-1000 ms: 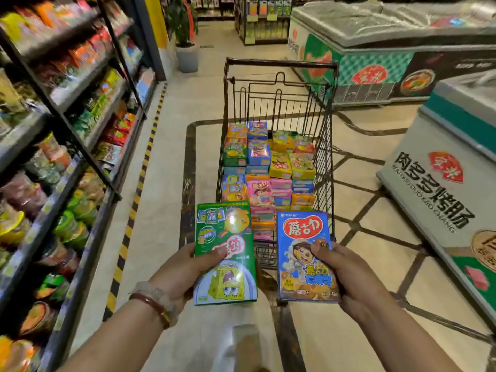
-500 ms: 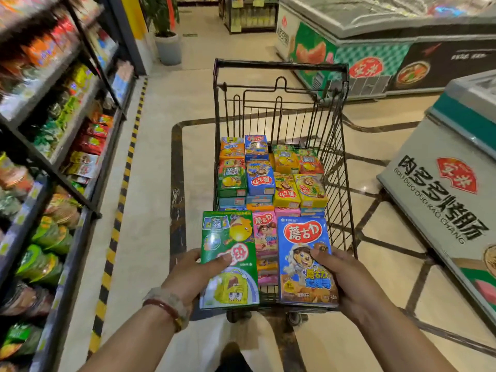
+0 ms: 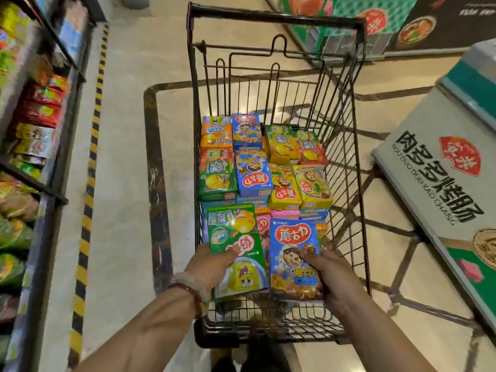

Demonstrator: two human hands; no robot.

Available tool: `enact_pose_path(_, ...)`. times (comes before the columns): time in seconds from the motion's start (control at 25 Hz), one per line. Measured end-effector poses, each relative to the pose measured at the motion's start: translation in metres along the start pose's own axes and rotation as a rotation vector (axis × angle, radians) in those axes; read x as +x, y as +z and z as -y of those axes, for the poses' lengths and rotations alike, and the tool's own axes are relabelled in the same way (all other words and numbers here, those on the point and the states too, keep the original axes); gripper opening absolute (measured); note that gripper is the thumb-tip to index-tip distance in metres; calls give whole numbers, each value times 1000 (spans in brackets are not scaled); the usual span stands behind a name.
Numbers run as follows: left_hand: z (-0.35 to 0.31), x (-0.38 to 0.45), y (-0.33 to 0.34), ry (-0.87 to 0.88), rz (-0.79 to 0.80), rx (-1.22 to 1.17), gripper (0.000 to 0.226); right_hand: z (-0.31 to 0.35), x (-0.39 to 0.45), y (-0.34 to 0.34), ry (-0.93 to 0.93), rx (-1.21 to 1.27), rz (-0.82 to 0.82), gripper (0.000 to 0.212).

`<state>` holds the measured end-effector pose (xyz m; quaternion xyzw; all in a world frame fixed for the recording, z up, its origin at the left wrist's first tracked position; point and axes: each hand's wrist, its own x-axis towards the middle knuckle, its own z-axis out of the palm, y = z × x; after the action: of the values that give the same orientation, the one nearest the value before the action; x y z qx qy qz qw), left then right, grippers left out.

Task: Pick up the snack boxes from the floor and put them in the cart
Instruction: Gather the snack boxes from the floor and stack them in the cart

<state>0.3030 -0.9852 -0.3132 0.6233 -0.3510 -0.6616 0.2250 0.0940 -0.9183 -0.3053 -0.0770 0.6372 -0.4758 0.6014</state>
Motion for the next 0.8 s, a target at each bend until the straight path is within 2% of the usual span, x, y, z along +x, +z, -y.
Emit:
enact_pose_path(0.12, 8, 23, 4, -10, -64, 152, 71, -2, 32, 0, 23, -55, 9, 18)
enact_pose_path(0.24, 3, 29, 10, 40, -251, 416, 70, -9, 64, 0, 51, -114, 20, 34)
enact_pose_path(0.32, 1, 33, 15, 100, -330, 655, 77, -12, 82, 3, 55, -157, 29, 34)
enact_pose_path(0.44, 6, 41, 22, 159, -362, 816, 77, -18, 98, 10, 68, -207, 22, 35)
enact_pose_path(0.52, 6, 41, 25, 136, -343, 882, 74, -20, 103, 16, 57, -215, 26, 30)
enact_pose_path(0.6, 6, 39, 26, 297, -357, 1004, 83, -22, 107, 22, 24, -247, 50, 27)
enact_pose_path(0.68, 21, 49, 22, 502, -283, 1148, 91, -25, 110, 30, -62, -381, 83, 28)
enact_pose_path(0.72, 25, 52, 21, 563, -227, 1231, 87, -27, 110, 34, -167, -541, 74, 30)
enact_pose_path(0.8, 25, 51, 17, 688, -206, 1377, 50, -35, 114, 36, -542, -997, -32, 41)
